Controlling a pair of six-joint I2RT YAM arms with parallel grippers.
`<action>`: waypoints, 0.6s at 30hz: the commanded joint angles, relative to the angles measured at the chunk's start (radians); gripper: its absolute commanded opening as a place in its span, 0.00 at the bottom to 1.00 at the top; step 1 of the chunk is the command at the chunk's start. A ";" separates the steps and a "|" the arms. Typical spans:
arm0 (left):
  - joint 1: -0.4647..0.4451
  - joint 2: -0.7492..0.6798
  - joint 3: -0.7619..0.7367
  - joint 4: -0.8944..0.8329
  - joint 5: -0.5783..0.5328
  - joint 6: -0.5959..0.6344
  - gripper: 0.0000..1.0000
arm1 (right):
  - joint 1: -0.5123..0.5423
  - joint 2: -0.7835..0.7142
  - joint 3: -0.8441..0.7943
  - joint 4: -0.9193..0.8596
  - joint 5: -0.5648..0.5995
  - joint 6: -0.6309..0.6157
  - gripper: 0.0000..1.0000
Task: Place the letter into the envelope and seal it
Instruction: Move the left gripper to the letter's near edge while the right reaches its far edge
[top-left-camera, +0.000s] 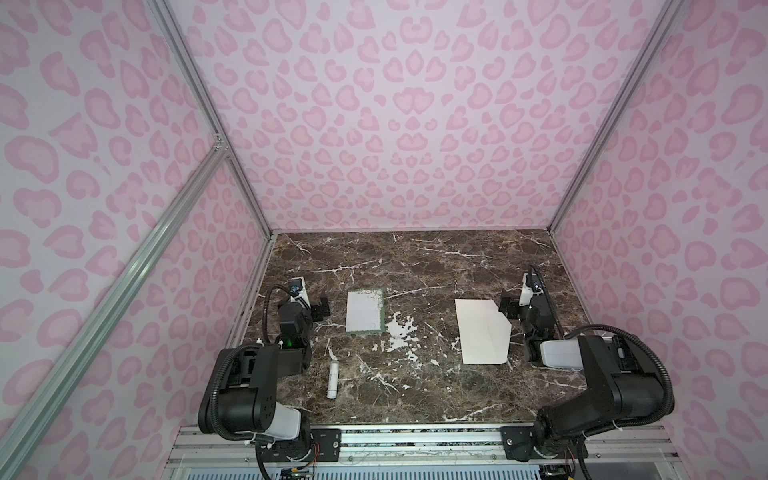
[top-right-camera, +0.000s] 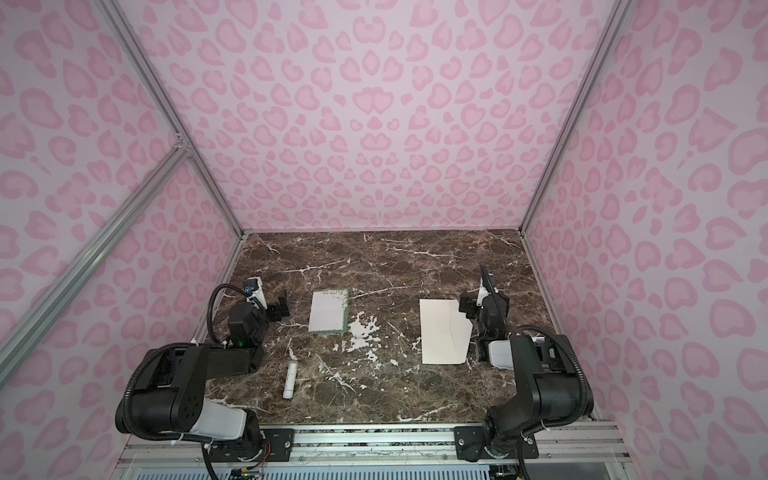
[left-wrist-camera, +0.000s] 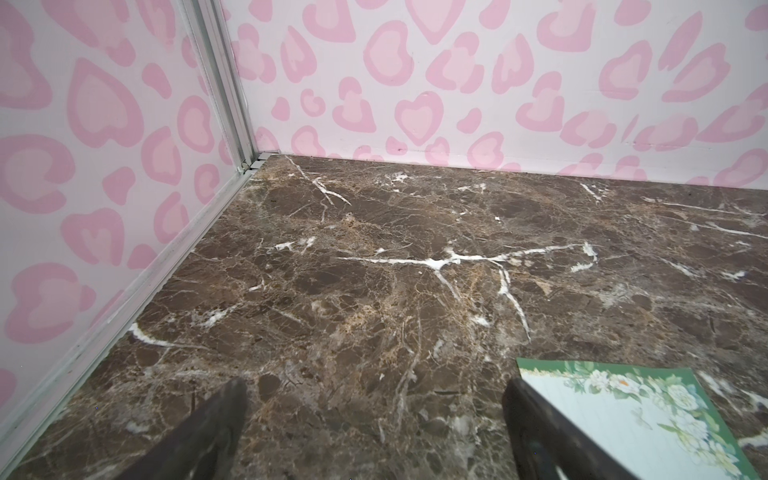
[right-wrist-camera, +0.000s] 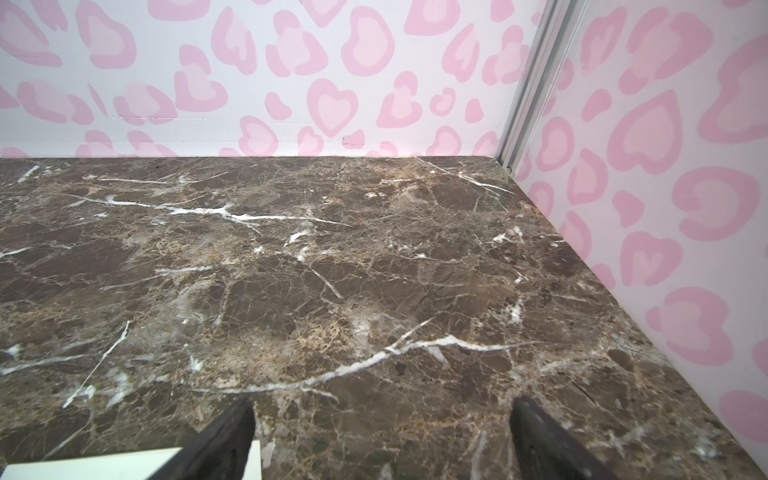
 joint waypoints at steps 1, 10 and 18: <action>-0.004 -0.089 0.113 -0.233 -0.062 -0.006 0.82 | 0.034 -0.054 0.053 -0.100 0.104 -0.017 0.98; -0.079 -0.300 0.221 -0.592 -0.231 -0.116 0.83 | 0.098 -0.200 0.474 -0.886 0.274 0.291 0.95; -0.116 -0.489 0.364 -1.026 -0.125 -0.305 0.83 | 0.175 -0.273 0.504 -1.042 0.080 0.507 0.92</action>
